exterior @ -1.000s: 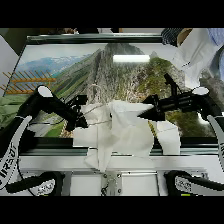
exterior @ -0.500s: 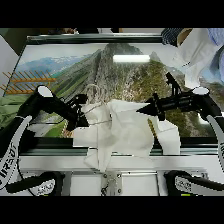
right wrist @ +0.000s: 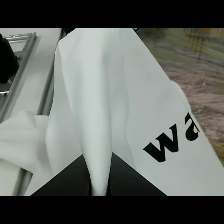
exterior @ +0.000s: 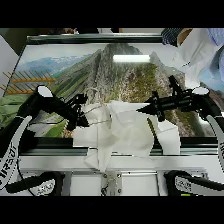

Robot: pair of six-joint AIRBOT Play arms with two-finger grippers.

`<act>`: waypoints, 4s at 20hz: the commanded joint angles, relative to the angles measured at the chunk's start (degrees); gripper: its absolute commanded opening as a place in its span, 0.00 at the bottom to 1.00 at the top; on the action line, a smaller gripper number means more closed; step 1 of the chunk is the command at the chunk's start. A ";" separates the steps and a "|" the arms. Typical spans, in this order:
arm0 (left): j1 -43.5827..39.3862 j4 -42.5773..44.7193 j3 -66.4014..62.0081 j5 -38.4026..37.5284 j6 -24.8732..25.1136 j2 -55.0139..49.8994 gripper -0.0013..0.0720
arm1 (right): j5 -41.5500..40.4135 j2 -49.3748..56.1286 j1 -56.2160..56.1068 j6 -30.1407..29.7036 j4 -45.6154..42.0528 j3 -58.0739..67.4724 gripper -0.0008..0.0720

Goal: Fold the clothes and pants, and hang the long-sleeved shirts on hangers.

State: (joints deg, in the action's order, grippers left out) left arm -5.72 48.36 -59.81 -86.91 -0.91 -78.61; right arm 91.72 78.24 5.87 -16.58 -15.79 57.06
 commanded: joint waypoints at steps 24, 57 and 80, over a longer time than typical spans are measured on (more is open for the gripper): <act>1.66 -0.52 -0.92 3.93 -23.34 0.04 0.62 | -1.49 -0.02 0.17 -4.35 -0.46 0.00 0.06; -6.14 -1.09 23.76 35.67 -93.02 29.99 0.61 | -7.74 -6.91 1.05 9.38 1.46 0.13 0.05; -17.92 -17.70 18.91 44.33 -86.42 12.98 0.04 | -7.58 -8.57 1.11 10.86 -0.31 0.17 0.05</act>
State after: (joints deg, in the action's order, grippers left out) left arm -25.28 27.99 -40.82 -40.05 -88.27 -66.67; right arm 84.40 70.76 6.94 -6.31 -14.61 57.14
